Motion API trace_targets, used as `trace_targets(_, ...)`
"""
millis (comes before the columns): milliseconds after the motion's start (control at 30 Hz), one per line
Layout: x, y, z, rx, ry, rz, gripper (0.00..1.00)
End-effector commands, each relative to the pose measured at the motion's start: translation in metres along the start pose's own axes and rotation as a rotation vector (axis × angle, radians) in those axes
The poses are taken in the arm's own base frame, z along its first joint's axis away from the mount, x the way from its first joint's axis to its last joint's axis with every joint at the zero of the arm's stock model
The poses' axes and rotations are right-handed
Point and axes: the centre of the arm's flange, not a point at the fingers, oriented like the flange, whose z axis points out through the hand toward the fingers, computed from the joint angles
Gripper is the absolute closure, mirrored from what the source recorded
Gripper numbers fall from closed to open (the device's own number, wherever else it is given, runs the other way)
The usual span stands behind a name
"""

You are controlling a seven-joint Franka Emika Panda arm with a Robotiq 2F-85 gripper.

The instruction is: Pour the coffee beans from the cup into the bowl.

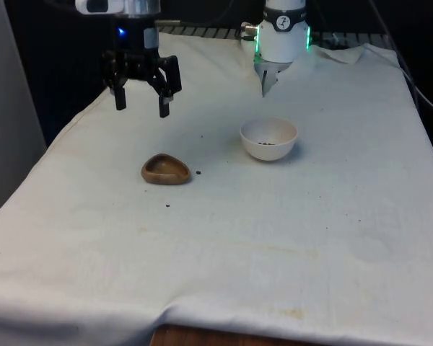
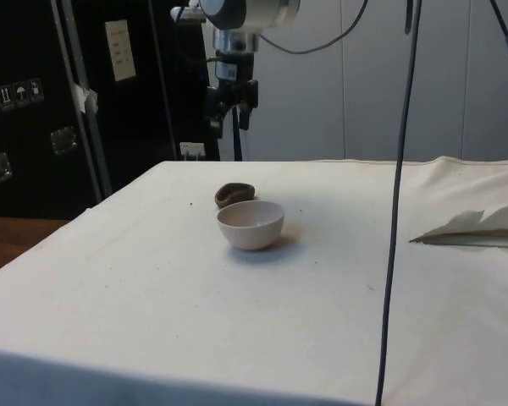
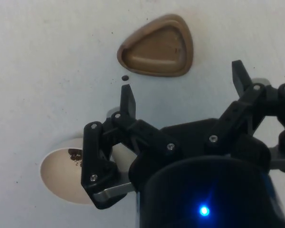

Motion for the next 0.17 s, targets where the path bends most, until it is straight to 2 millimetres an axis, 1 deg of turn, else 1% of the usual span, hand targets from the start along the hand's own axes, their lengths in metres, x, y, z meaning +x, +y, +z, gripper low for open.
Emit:
trace_targets(0, -0.001, 0.0002, -0.0022, -0.009, -0.003, 0.0, 0.0)
trace_targets(133, 0.0005, -0.0001, -0.0018, 0.001, 0.003, -0.001, 0.0)
